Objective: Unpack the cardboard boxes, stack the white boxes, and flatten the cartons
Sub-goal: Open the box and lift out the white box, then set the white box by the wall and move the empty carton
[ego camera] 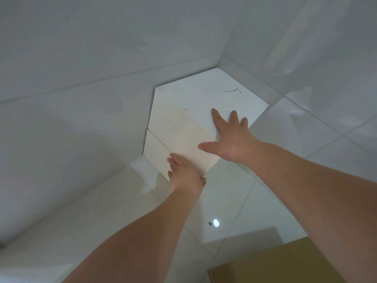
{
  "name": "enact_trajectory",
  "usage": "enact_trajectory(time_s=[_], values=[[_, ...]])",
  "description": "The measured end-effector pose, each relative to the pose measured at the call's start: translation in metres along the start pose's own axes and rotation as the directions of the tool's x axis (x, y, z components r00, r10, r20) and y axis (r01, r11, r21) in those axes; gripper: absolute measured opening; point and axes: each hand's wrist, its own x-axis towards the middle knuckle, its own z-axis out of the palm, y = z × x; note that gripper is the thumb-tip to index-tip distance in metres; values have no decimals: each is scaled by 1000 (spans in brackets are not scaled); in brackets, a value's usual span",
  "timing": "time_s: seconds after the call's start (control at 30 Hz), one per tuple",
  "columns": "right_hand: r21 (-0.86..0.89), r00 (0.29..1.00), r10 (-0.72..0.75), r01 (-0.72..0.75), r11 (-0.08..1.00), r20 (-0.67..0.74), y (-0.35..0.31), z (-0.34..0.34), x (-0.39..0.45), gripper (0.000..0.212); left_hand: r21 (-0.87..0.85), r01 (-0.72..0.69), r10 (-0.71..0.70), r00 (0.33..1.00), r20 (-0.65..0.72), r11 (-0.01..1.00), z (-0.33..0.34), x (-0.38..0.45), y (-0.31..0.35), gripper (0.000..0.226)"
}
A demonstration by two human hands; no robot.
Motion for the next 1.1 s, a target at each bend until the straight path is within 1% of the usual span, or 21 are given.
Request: enact_trajectory(time_s=[0.13,0.2,0.27,0.33,0.4,0.47,0.53,0.67,0.77,0.87,0.97,1.1], values=[[-89,1000,3,-3,996,1,0,-8,-3,105,39,91,-94,992,86,995,-22,-3,5,139],[-85,999,-14,11,996,-35,0,-17,-9,105,85,88,-96,991,95,992,-32,-7,5,135],[-95,992,-65,55,994,-104,3,-29,-18,100,160,78,-88,995,52,984,-41,-16,8,122],[-108,981,-116,100,989,-158,9,-40,-31,91,189,65,-65,998,-7,980,-52,-29,11,106],[-124,974,-141,120,985,-176,14,-47,-41,82,166,39,-32,999,-42,985,-65,-37,12,89],[-126,969,-160,138,982,-187,24,-57,-59,77,136,23,-10,996,-92,990,-79,-54,15,69],[-107,962,-173,153,982,-210,39,-69,-83,76,142,-4,25,988,-153,990,-93,-78,26,60],[-23,947,-185,186,982,-263,78,-91,-137,75,133,-57,90,961,-262,990,-108,-132,57,62],[15,924,-211,227,974,-320,115,-107,-187,72,155,-123,168,932,-322,980,-108,-186,89,62],[39,904,-225,256,966,-363,158,-123,-241,74,220,-177,247,902,-354,959,-104,-253,118,63],[85,895,-211,263,961,-393,201,-136,-294,75,315,-163,282,880,-382,935,-106,-331,139,63],[141,905,-200,270,953,-376,235,-147,-366,75,394,-93,281,848,-450,914,-114,-439,152,65]])
